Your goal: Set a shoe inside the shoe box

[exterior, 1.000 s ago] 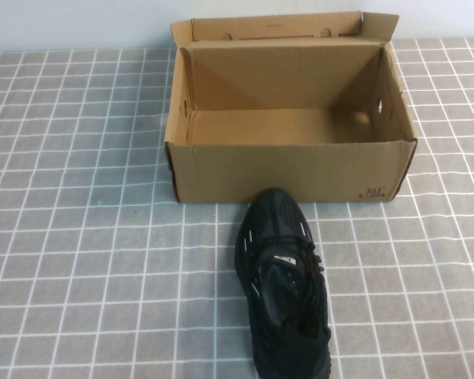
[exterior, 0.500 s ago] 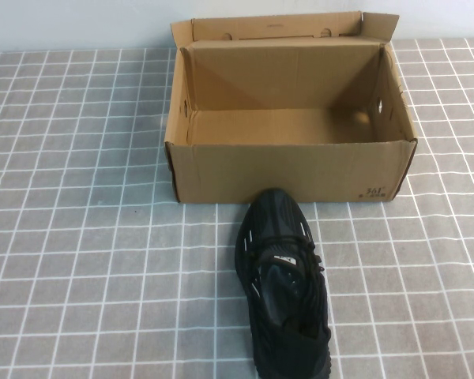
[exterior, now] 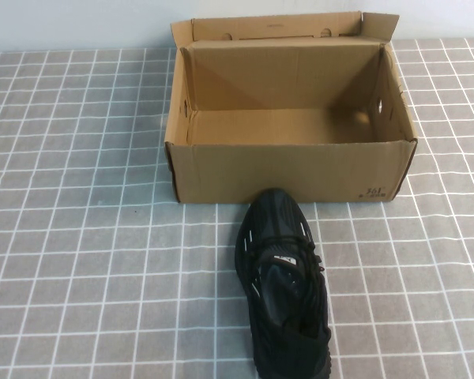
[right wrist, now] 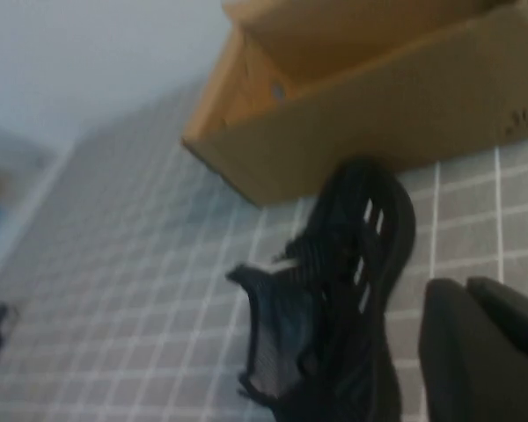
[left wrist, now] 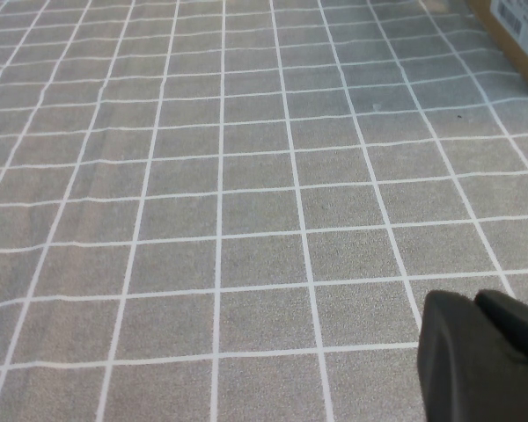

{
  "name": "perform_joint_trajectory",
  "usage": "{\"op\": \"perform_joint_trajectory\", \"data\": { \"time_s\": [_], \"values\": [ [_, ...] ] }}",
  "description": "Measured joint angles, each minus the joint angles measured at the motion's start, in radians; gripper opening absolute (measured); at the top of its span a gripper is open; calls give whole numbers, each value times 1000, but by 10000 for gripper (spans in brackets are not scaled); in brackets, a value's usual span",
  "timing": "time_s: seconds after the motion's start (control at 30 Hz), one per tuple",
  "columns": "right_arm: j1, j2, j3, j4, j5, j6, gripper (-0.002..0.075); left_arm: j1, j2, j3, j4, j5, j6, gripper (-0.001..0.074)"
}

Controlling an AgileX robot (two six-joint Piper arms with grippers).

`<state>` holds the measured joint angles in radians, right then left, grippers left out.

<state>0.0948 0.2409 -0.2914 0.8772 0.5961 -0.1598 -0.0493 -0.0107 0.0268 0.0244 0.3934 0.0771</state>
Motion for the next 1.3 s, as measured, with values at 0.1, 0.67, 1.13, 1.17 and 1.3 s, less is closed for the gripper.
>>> {"op": "perform_joint_trajectory", "data": {
  "time_s": [0.1, 0.67, 1.13, 1.17, 1.3],
  "values": [
    [0, 188, -138, -134, 153, 0, -16, 0, 0, 0, 0, 0, 0, -1],
    [274, 1034, -759, -430, 326, -191, -16, 0, 0, 0, 0, 0, 0, -1],
    [604, 1325, -980, -523, 356, -591, 351, 0, 0, 0, 0, 0, 0, -1],
    [606, 1337, -981, -525, 342, -604, 390, 0, 0, 0, 0, 0, 0, -1],
    [606, 1376, -983, -553, 286, -623, 439, 0, 0, 0, 0, 0, 0, -1]
  ]
}}
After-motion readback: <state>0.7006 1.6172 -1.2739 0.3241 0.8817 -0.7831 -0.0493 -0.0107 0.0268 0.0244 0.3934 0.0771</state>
